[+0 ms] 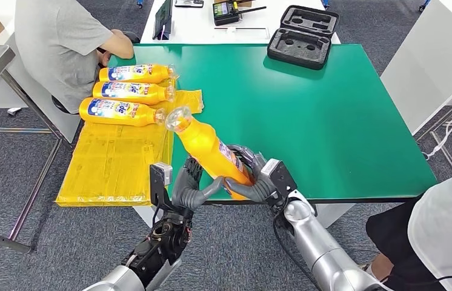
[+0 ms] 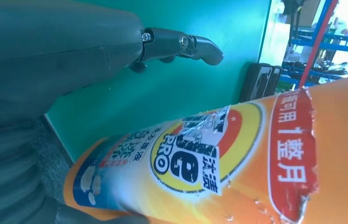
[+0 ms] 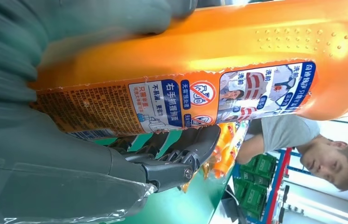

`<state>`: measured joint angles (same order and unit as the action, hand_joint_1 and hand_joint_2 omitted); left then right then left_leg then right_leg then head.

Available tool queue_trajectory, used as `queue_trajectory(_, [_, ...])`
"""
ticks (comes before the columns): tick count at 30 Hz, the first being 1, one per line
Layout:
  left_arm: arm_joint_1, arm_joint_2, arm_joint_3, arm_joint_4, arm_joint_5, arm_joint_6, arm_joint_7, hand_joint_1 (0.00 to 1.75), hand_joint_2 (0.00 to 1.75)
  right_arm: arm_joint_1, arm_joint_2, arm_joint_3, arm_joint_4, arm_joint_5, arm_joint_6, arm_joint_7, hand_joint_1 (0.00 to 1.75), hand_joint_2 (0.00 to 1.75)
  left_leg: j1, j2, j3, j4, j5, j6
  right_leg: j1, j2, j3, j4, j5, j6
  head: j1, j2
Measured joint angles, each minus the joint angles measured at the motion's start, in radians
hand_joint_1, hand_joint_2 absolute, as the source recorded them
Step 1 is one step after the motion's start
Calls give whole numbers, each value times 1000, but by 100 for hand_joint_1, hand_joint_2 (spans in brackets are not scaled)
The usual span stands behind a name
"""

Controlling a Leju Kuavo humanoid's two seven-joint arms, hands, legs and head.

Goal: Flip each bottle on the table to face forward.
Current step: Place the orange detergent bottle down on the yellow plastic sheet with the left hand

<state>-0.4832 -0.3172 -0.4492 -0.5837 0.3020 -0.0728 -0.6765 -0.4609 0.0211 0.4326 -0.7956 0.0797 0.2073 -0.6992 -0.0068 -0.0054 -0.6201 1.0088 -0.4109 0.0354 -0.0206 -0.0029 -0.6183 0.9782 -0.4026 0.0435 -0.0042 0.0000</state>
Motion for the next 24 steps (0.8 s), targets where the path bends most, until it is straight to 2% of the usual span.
queue_trajectory(12, [-12,-3,-18,1,7,-7,-1,0,175,-5,37,-2,52,17,13,0,167,175,0,0,0,0,0,0,0,0,0,0,0,0,0,0])
queue_trajectory(24, [-6,-1,-18,-20,29,0,-4,0,175,30,35,-2,82,25,-51,0,174,175,0,0,-1,0,0,0,0,0,0,0,0,0,0,0])
